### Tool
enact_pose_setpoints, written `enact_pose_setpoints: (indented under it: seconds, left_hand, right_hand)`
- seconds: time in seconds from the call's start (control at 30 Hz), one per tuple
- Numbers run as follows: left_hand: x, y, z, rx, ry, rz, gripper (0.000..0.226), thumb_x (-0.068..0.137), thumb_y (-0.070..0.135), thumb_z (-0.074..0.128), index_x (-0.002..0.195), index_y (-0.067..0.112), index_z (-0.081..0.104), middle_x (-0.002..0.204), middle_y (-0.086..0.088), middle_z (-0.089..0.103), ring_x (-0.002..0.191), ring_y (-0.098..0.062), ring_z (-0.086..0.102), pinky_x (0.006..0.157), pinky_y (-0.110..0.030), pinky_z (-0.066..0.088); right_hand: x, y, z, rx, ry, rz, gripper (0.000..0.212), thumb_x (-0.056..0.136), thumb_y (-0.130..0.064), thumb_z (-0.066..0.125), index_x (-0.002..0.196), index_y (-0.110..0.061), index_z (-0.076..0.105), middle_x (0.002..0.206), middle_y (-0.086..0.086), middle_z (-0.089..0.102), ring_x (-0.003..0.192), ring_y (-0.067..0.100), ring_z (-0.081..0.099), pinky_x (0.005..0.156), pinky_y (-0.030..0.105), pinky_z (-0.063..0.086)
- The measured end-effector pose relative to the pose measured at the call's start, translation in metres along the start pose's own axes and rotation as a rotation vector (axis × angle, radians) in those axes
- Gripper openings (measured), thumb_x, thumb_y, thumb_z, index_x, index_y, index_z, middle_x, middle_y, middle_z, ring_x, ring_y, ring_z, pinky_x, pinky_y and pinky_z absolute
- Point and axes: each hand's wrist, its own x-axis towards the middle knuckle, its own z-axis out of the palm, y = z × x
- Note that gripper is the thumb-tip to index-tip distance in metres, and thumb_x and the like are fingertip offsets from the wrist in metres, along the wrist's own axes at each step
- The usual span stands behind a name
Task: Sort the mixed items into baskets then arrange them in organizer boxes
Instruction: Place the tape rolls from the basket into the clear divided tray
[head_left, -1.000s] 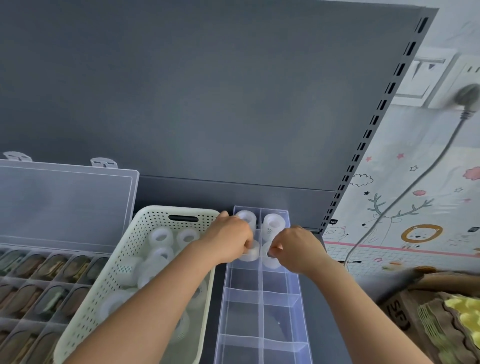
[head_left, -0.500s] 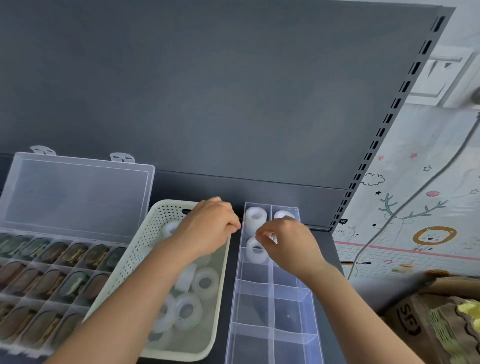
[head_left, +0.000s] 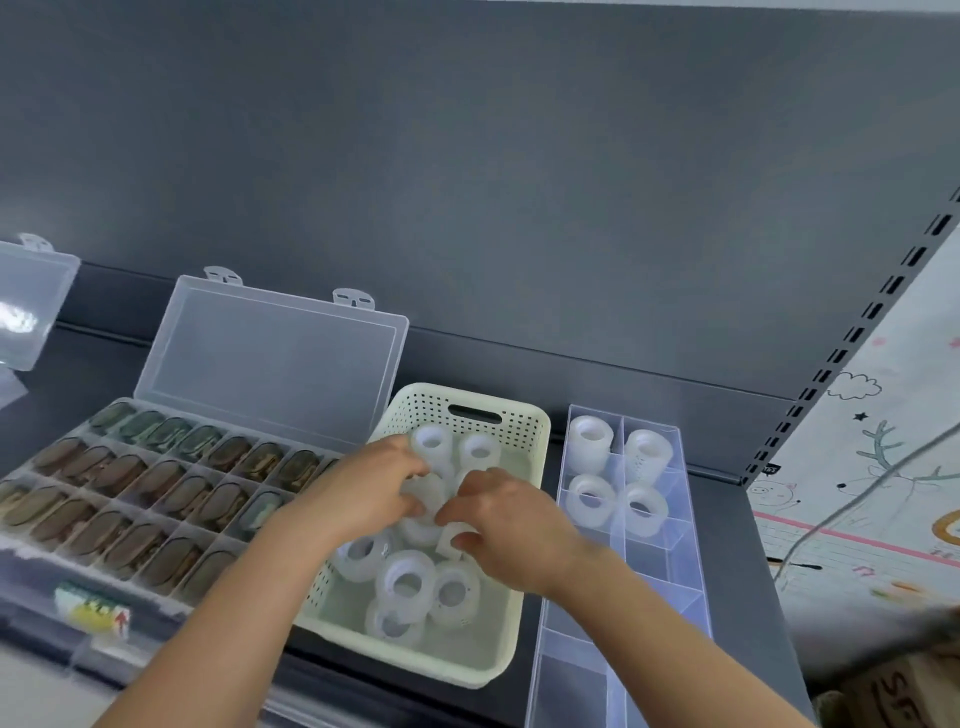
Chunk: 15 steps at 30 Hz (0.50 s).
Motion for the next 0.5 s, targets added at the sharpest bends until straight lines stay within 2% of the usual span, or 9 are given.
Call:
enact_pose_setpoints:
  seconds: [0.1,0.27,0.4,0.5]
  left_hand:
    - [-0.005,-0.003,0.006,-0.045,0.053,0.016,0.038,0.086,0.035,0.066,0.123,0.033,0.061,0.096,0.018,0.035,0.087,-0.002,0.042,0.061,-0.017,0.029]
    - [-0.008,0.002,0.006,-0.089,0.043,0.089,0.019,0.087,0.032,0.065,0.105,0.035,0.066,0.097,0.018,0.041,0.089,-0.007,0.049,0.073,-0.026,0.045]
    - [-0.003,0.006,0.006,0.003,0.052,0.058,0.034,0.086,0.027,0.066,0.120,0.026,0.061,0.113,0.011,0.043,0.095,-0.011,0.051,0.078,-0.033,0.049]
    - [0.001,0.007,0.005,0.083,0.089,0.063,0.030,0.089,0.022,0.061,0.118,0.025,0.062,0.113,0.009,0.045,0.094,-0.013,0.053,0.074,-0.030,0.049]
  right_hand:
    - [0.002,-0.001,0.000,-0.020,-0.011,0.009,0.028,0.092,-0.026,0.057,0.120,-0.028,0.058,0.115,0.004,0.049,0.108,0.025,0.050,0.083,0.038,0.048]
    - [0.002,-0.001,-0.003,-0.109,-0.064,0.021,0.028,0.091,-0.024,0.058,0.119,-0.022,0.056,0.115,0.007,0.046,0.105,0.028,0.051,0.074,0.037,0.045]
    - [-0.001,0.003,-0.005,-0.054,-0.050,0.063,0.022,0.091,-0.024,0.059,0.112,-0.019,0.055,0.114,0.007,0.043,0.104,0.028,0.050,0.073,0.036,0.045]
    - [-0.006,0.007,-0.009,0.042,0.043,0.106,0.021,0.089,-0.025,0.060,0.109,-0.019,0.057,0.119,0.005,0.043,0.102,0.027,0.052,0.074,0.033,0.044]
